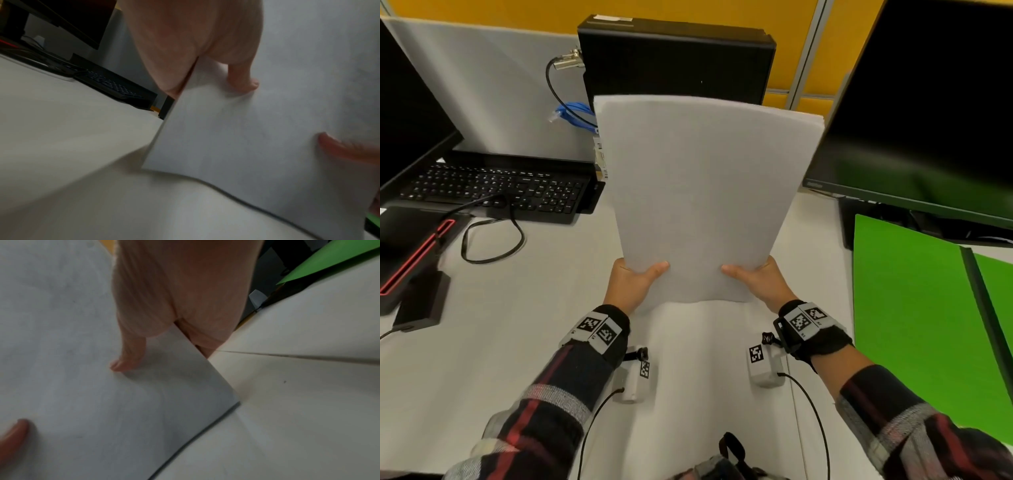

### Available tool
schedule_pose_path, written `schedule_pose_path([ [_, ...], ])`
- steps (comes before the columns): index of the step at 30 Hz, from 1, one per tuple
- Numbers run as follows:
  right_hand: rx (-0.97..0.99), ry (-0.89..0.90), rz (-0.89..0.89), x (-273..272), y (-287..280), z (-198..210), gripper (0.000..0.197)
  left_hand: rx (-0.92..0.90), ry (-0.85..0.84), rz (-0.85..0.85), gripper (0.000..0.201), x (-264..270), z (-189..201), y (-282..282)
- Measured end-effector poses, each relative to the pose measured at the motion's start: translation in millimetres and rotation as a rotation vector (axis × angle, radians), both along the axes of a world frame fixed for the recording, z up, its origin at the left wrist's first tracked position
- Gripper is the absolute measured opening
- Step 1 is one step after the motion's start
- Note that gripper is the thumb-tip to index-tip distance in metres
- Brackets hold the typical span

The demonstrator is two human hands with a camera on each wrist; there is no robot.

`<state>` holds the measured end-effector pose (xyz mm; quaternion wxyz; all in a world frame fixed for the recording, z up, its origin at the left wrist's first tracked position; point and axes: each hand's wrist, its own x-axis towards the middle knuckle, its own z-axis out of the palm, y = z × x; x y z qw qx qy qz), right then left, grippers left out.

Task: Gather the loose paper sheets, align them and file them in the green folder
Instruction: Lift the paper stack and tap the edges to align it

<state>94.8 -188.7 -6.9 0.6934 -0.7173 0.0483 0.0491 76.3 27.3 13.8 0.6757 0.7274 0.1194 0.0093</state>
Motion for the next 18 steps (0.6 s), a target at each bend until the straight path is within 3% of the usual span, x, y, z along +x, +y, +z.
schedule_pose_path([
  [11,0.005,-0.064,-0.123,-15.1,-11.3,24.8,0.025,0.017,-0.017,-0.072,0.036,-1.7,29.5,-24.2],
  [18,-0.059,-0.062,-0.108,-35.8,-50.5,27.4,0.014,0.095,0.003,-0.061,0.036,-7.3,34.9,-62.3],
])
